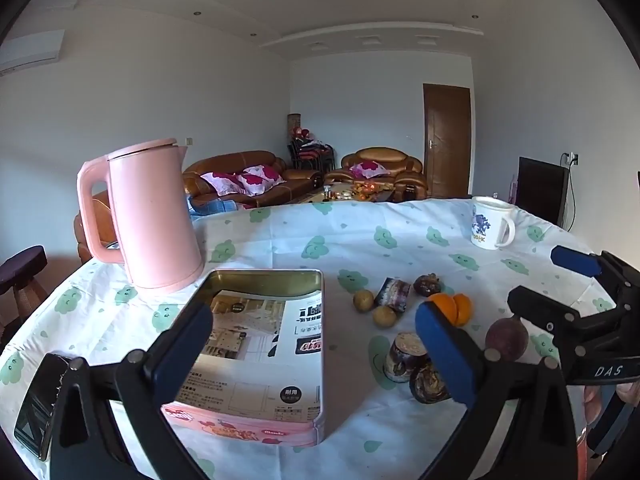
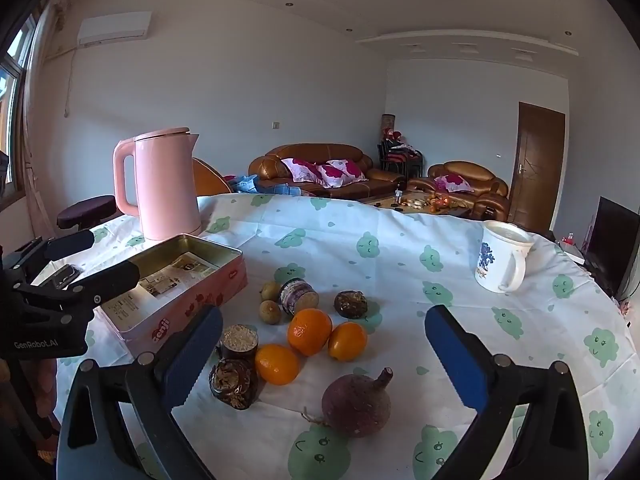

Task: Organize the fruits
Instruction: 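Move both tools toward the fruits in the middle of the table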

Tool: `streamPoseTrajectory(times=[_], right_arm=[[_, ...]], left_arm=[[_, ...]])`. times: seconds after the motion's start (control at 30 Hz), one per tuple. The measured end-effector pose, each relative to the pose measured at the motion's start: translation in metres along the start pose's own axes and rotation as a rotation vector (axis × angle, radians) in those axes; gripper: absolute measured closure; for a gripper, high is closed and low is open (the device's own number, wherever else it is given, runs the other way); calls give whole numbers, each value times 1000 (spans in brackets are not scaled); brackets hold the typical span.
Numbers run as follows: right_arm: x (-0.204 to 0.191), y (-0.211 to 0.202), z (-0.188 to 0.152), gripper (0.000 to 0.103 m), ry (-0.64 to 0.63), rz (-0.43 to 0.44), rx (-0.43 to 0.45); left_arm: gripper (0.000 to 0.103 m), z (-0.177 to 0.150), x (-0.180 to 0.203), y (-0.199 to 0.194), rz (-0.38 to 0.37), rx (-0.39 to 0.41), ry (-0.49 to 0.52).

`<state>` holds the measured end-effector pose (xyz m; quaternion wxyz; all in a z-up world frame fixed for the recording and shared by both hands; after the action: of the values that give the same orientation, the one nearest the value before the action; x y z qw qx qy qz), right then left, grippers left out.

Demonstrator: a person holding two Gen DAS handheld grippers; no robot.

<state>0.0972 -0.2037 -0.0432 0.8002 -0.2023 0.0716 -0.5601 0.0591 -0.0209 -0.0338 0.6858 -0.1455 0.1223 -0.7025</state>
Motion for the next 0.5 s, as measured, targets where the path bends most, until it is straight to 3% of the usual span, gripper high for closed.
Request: streamPoseTrajectory(times=[0.5], right_arm=[[11, -12, -4, 1, 40, -33, -9]], left_arm=[[0, -7, 12, 1, -15, -12, 10]])
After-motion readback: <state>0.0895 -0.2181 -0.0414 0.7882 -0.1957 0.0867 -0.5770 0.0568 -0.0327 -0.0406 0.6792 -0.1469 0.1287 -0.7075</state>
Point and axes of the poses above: each gripper's, at about its wrist camera, not at the fingertips, and y roughly the way its jaws point, x to its right, z to its top, the point moved 6 cm from there along y, roughly the way its jaws point, and after that the axes turned 3 degrees about -y, right-handed, at the moved point
